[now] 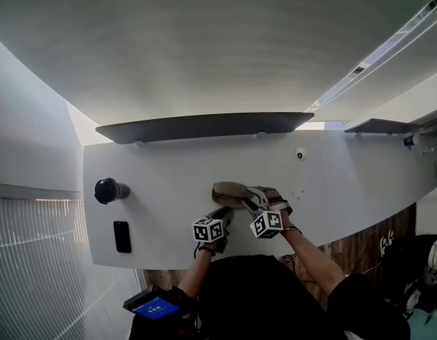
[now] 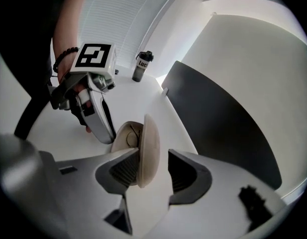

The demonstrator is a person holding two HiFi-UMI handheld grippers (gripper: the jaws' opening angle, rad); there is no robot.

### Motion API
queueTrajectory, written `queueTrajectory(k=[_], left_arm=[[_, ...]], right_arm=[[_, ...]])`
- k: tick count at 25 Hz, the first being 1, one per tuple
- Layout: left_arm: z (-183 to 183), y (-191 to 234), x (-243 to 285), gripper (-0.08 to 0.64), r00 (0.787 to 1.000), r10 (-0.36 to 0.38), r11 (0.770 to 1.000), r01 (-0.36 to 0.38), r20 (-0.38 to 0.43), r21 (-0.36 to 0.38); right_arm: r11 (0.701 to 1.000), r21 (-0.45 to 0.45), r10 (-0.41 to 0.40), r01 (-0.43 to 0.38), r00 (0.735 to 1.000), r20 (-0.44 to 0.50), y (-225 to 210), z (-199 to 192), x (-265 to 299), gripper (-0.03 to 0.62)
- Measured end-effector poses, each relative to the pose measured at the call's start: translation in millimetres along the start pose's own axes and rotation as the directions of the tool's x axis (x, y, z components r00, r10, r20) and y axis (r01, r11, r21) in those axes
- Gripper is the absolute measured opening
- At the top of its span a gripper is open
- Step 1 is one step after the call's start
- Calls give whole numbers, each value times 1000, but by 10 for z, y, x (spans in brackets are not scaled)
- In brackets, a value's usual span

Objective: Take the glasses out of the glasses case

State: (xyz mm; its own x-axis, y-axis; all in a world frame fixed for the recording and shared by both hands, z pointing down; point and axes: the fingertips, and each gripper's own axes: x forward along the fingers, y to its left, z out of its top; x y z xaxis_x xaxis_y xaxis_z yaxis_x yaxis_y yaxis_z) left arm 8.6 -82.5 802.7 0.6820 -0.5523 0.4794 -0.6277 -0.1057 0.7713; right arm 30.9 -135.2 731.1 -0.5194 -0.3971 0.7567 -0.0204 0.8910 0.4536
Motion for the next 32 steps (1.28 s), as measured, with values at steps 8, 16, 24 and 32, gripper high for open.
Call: queueTrajectory(k=[8,16,24,32], left_arm=[[118,-2,-72,95,1000,10,999,-9,25,-33],[249,-16,37,97,1000,11,999,-10,27,-32],[245,-31,97,81,1000,-3,997,5,29,-72],[203,-53,130,83,1000,-2,996,4,24,-89]], right_arm=[[999,28,39,-41,998,54,-263,86,11,181],[977,-211,32,-24,999,34,261,109,73,184],[950,-305,-59,66,998,34,341,127,26,184],[958,-286,-39,27,999,-38,357,-22,163,186]])
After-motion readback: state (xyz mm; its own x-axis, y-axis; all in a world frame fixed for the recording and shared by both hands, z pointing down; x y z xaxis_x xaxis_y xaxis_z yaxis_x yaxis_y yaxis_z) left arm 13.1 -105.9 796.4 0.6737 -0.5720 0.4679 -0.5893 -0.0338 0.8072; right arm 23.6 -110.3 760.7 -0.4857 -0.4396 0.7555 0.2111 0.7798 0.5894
